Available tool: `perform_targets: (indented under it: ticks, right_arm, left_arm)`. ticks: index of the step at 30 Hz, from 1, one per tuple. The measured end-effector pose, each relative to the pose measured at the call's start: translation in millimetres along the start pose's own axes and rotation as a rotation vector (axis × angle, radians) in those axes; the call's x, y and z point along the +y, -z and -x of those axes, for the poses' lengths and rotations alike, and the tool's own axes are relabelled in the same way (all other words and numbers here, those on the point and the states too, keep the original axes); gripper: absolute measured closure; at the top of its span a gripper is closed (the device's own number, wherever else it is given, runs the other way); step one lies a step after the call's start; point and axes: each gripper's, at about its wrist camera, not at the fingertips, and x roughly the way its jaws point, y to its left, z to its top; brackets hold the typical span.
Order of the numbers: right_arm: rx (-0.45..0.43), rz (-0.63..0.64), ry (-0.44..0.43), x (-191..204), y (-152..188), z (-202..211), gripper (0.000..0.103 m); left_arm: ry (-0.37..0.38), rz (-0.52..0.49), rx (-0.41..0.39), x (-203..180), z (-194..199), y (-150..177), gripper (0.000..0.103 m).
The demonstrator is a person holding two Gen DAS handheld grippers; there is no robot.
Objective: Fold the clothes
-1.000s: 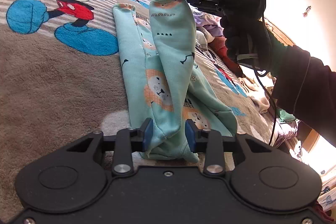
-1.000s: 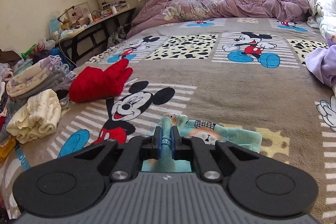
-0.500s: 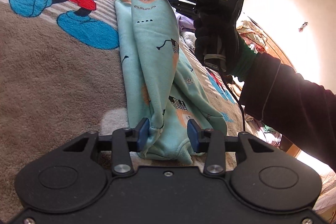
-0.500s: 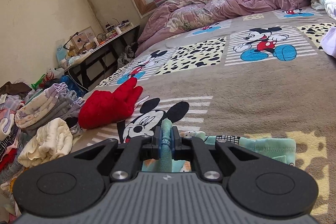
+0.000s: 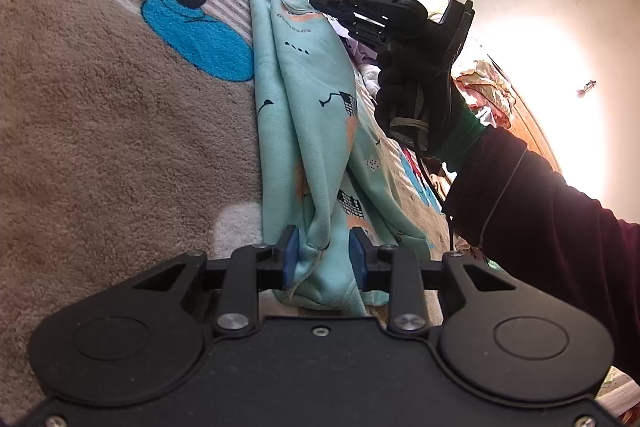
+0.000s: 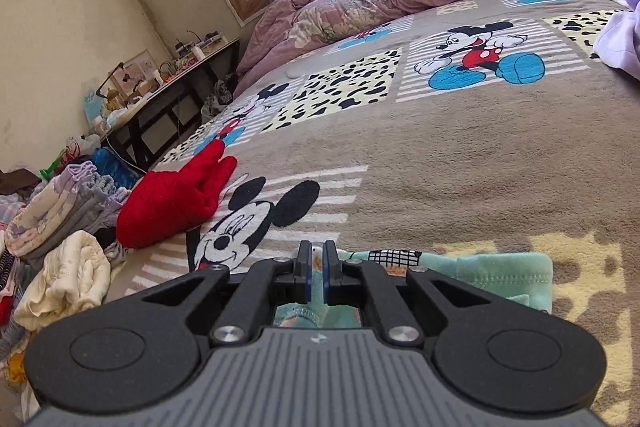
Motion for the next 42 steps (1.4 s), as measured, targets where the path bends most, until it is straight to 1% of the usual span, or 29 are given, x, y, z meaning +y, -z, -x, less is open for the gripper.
perform_targets:
  ticks: [4, 5, 6, 8, 10, 11, 12, 13, 16, 17, 19, 20, 21, 22, 23, 25, 28, 31, 34, 38, 42]
  right_arm:
    - [0.037, 0.19, 0.057, 35, -3, 4, 0.087]
    - [0.051, 0.231, 0.07, 44, -5, 3, 0.083]
    - [0.064, 0.265, 0.09, 51, -7, 2, 0.077]
    - [0.094, 0.327, 0.113, 69, -8, 0, 0.076]
    - [0.152, 0.354, 0.151, 85, -6, -7, 0.076]
    - [0.183, 0.361, 0.169, 92, -2, -12, 0.072]
    - [0.213, 0.368, 0.187, 99, 2, -17, 0.062]
    - [0.238, 0.374, 0.205, 104, 8, -23, 0.056]
    - [0.259, 0.395, 0.294, 109, 20, -37, 0.056]
    - [0.262, 0.384, 0.314, 108, 22, -41, 0.056]
    - [0.258, 0.364, 0.329, 105, 24, -45, 0.057]
    - [0.254, 0.357, 0.335, 104, 24, -47, 0.059]
    - [0.251, 0.35, 0.341, 102, 24, -48, 0.063]
    - [0.248, 0.342, 0.348, 101, 25, -50, 0.078]
    - [0.246, 0.329, 0.345, 99, 24, -50, 0.085]
    - [0.243, 0.303, 0.331, 95, 23, -50, 0.091]
    - [0.213, 0.286, 0.323, 95, 21, -46, 0.094]
    - [0.148, 0.238, 0.308, 94, 13, -32, 0.094]
    - [0.12, 0.222, 0.306, 95, 7, -28, 0.094]
    - [0.156, 0.222, 0.324, 93, 11, -47, 0.094]
    - [0.197, 0.22, 0.326, 87, 25, -67, 0.093]
  left_arm:
    - [-0.004, -0.001, 0.001, 2, -5, -4, 0.074]
    - [-0.005, -0.002, 0.001, 2, -6, -4, 0.074]
    - [-0.007, -0.003, 0.001, 2, -6, -4, 0.074]
    - [-0.009, -0.005, 0.001, 2, -6, -5, 0.074]
    - [-0.01, -0.006, 0.001, 2, -6, -5, 0.074]
    - [-0.011, -0.009, 0.001, 2, -6, -4, 0.074]
    - [-0.013, -0.012, 0.001, 1, -5, -4, 0.074]
    - [-0.015, -0.015, 0.002, 1, -5, -4, 0.074]
    - [-0.019, -0.024, 0.003, 0, -5, -3, 0.074]
    - [-0.02, -0.025, 0.003, 0, -5, -4, 0.074]
    - [-0.021, -0.029, 0.004, 0, -5, -4, 0.074]
    - [-0.022, -0.031, 0.005, 0, -5, -5, 0.074]
    - [-0.022, -0.031, 0.005, 0, -5, -5, 0.074]
    - [-0.022, -0.029, 0.005, 0, -5, -5, 0.074]
    - [-0.022, -0.028, 0.006, 0, -4, -5, 0.074]
    - [-0.021, -0.028, 0.007, 0, -4, -6, 0.074]
    - [-0.021, -0.026, 0.008, 0, -2, -5, 0.074]
    - [-0.018, -0.023, 0.005, 0, 1, -4, 0.074]
    - [-0.016, -0.017, 0.001, 1, -1, -4, 0.074]
    - [-0.011, -0.008, -0.001, 2, -2, -7, 0.074]
    - [0.003, 0.014, -0.001, 5, -1, -8, 0.073]
